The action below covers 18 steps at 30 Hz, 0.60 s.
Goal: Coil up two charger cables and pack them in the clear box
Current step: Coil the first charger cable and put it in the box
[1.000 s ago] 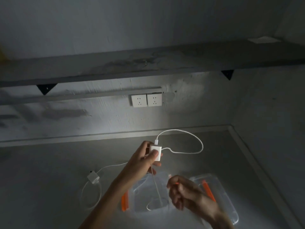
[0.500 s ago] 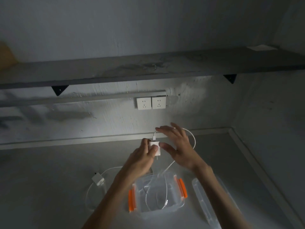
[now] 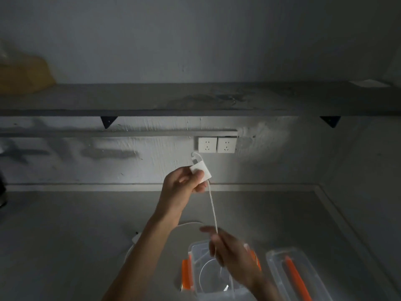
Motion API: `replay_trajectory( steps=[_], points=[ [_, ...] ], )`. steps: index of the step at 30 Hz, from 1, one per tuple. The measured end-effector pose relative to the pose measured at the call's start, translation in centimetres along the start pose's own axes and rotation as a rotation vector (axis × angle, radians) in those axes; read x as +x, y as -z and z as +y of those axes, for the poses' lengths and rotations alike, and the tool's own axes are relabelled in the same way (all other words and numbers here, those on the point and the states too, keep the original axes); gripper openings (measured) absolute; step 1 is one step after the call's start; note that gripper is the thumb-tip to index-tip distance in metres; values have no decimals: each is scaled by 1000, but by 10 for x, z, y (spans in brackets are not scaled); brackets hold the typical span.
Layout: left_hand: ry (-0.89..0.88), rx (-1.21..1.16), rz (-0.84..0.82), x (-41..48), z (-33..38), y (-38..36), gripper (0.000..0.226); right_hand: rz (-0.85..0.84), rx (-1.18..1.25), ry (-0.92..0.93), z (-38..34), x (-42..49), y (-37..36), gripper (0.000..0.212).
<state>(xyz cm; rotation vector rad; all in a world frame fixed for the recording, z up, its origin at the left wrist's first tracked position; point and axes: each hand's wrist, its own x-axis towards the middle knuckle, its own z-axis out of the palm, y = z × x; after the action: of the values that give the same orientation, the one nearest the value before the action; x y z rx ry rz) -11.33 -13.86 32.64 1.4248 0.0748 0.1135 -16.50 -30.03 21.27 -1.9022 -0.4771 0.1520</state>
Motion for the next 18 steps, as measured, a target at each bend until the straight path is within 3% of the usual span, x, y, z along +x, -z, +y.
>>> replay_trajectory(
  steps=[3, 7, 9, 11, 14, 18],
  points=[
    [7, 226, 93, 6, -21, 10, 16, -84, -414, 99, -37, -18, 7, 27],
    [-17, 437, -60, -2, -44, 16, 22, 195, -846, 409, -83, -4, 53, 19],
    [-91, 538, -163, -12, -48, 13, 18, 293, -932, 520, -102, 13, 79, 12],
    [-150, 580, -268, -24, -45, 8, 19, 350, -860, 555, -113, 35, 101, 17],
    [-228, 592, -393, -38, -27, 0, 40, 335, -647, 517, -108, 67, 111, 17],
    [-240, 583, -372, -38, -2, 5, 31, 203, -177, 279, -74, 87, 98, 14]
  ],
)
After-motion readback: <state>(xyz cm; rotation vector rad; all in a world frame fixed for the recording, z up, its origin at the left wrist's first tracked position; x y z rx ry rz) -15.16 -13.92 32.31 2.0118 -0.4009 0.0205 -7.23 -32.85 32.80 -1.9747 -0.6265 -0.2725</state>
